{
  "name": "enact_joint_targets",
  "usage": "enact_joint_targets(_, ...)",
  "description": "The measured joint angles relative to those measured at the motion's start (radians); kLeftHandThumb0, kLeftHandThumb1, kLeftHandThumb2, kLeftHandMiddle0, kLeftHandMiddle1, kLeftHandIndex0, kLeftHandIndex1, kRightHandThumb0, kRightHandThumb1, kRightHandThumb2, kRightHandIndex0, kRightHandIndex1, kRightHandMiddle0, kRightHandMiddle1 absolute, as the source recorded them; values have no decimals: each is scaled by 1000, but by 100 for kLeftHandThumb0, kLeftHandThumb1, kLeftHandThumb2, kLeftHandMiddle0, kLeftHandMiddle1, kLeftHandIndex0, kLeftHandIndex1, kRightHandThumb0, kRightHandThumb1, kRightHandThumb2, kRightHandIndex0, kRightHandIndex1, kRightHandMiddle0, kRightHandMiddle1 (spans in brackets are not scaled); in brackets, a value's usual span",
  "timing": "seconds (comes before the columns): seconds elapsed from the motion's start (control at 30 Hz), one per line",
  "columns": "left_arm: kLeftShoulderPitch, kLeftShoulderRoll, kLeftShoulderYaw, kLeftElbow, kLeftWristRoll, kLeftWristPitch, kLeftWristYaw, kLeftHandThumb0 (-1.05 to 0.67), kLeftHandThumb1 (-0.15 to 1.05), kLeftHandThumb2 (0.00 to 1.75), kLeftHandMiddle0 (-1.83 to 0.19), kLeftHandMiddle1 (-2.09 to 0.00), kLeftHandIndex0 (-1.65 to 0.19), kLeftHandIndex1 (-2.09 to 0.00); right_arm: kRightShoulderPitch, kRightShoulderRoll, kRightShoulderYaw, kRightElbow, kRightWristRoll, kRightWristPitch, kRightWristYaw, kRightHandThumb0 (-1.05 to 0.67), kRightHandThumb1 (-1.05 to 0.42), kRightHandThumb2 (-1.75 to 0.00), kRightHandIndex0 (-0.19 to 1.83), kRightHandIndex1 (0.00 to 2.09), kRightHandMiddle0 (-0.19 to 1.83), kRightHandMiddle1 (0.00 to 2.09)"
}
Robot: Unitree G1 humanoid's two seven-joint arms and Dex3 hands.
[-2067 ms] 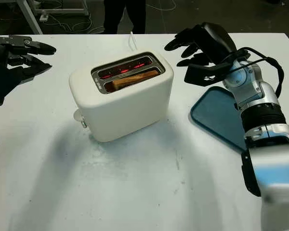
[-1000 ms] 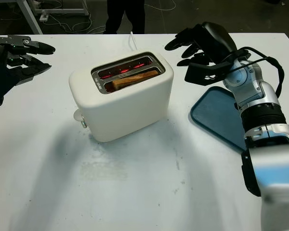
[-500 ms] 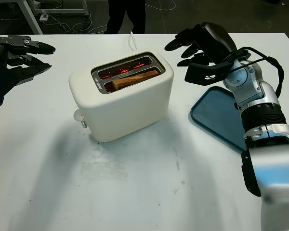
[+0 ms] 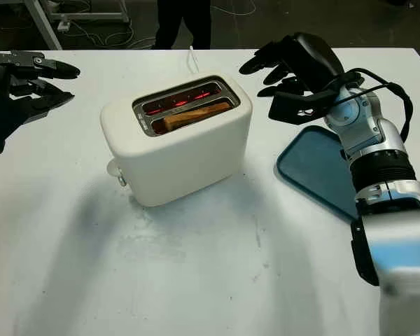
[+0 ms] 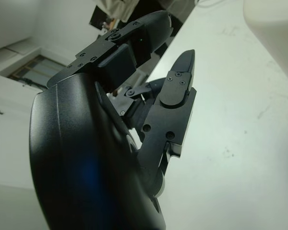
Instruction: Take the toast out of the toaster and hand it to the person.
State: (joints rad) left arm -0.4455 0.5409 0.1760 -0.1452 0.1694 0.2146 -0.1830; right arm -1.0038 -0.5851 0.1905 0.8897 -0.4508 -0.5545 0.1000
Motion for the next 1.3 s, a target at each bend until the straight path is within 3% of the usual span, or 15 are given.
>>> enact_joint_targets(1.3,0,0,-1,7,1,-7,0,-12,85,0,-81,-87,-98,-24,0,0,0,2,-1,0,-4,1,-66,0,134,2,112,0)
